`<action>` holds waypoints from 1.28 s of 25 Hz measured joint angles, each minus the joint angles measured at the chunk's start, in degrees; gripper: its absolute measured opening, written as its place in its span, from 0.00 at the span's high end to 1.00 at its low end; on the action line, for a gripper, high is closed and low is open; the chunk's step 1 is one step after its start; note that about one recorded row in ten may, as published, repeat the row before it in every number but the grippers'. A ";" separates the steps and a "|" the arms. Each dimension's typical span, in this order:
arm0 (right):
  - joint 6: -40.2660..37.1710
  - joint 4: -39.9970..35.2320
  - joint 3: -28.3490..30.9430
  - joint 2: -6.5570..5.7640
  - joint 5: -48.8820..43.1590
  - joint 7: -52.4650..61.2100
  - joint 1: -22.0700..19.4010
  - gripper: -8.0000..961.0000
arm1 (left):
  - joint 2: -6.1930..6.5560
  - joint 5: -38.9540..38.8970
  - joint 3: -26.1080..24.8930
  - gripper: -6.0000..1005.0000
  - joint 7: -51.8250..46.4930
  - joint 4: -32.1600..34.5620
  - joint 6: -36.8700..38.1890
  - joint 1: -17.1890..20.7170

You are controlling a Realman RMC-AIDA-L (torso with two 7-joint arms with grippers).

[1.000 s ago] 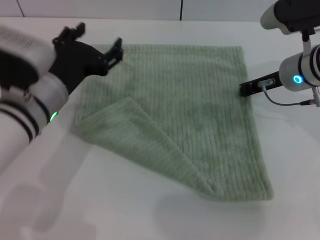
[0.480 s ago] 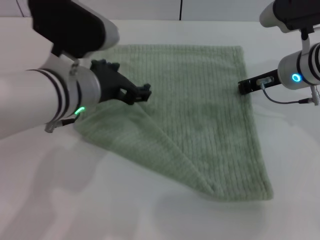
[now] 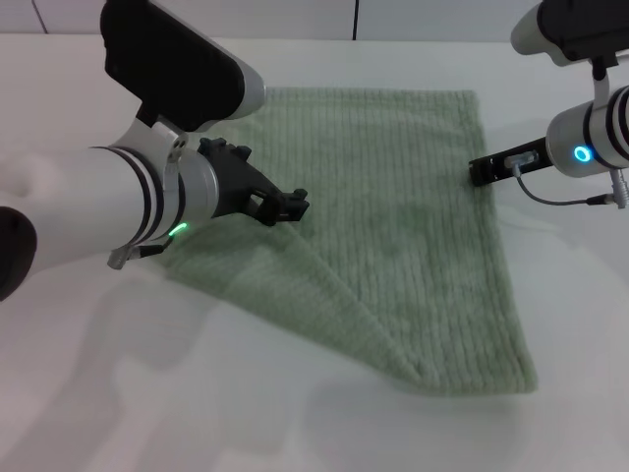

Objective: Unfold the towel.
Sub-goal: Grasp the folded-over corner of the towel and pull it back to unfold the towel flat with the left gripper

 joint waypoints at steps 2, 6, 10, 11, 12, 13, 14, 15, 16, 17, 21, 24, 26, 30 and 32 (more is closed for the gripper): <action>0.00 0.02 0.03 0.00 -0.01 0.01 0.01 0.99 | -0.01 0.02 0.05 0.16 0.01 0.21 -0.01 -0.30; 0.02 0.05 0.11 0.00 -0.04 0.01 -0.01 0.99 | -0.01 -0.09 -0.07 0.16 -0.21 2.83 -0.25 -2.57; 0.08 -0.11 0.02 0.00 -0.04 -0.36 -0.21 0.99 | -0.02 -0.15 0.00 0.16 -2.92 5.69 -2.58 -6.19; 0.08 -0.11 0.02 0.00 -0.04 -0.36 -0.21 0.99 | -0.02 -0.15 0.00 0.16 -2.92 5.69 -2.58 -6.19; 0.07 -0.04 0.03 0.00 -0.04 -0.40 -0.15 0.99 | -0.03 -0.15 0.01 0.16 -3.36 5.87 -2.79 -6.57; 0.07 -0.04 0.03 0.00 -0.04 -0.40 -0.15 0.99 | -0.06 -0.17 0.03 0.16 -3.83 6.01 -2.93 -6.90; 0.08 0.02 0.08 0.00 -0.04 -0.42 -0.13 0.99 | -0.08 -0.17 0.02 0.16 -4.54 6.16 -3.12 -7.34; 0.12 0.03 0.15 0.00 -0.04 -0.44 -0.14 0.99 | -0.09 -0.20 -0.33 0.16 -6.63 6.51 -4.14 -8.27; 0.12 0.03 0.15 0.00 -0.04 -0.44 -0.14 0.99 | -0.09 -0.20 -0.33 0.16 -6.63 6.51 -4.14 -8.27; 0.12 0.03 0.16 0.00 -0.04 -0.45 -0.16 0.99 | -0.07 -0.21 -0.56 0.16 -7.50 6.70 -4.82 -8.74; 0.13 0.01 0.10 0.00 -0.04 -0.48 -0.27 0.99 | -0.07 -0.29 -1.22 0.16 -9.54 7.76 -6.60 -10.05; 0.12 0.02 0.04 -0.01 -0.04 -0.49 -0.27 0.99 | -0.11 -0.49 -1.30 0.16 -11.43 9.13 -7.41 -11.23; 0.12 -0.04 -0.02 0.00 -0.04 -0.50 -0.27 0.99 | -0.11 -0.82 -1.29 0.16 -12.43 9.99 -8.14 -12.07; 0.12 -0.17 -0.17 -0.01 -0.05 -0.52 -0.34 0.99 | -0.09 -1.13 -0.86 0.16 -14.71 11.44 -8.00 -13.07; 0.11 -0.18 -0.18 -0.01 -0.05 -0.52 -0.35 0.99 | -0.10 -1.19 -0.84 0.16 -15.65 12.45 -7.86 -13.77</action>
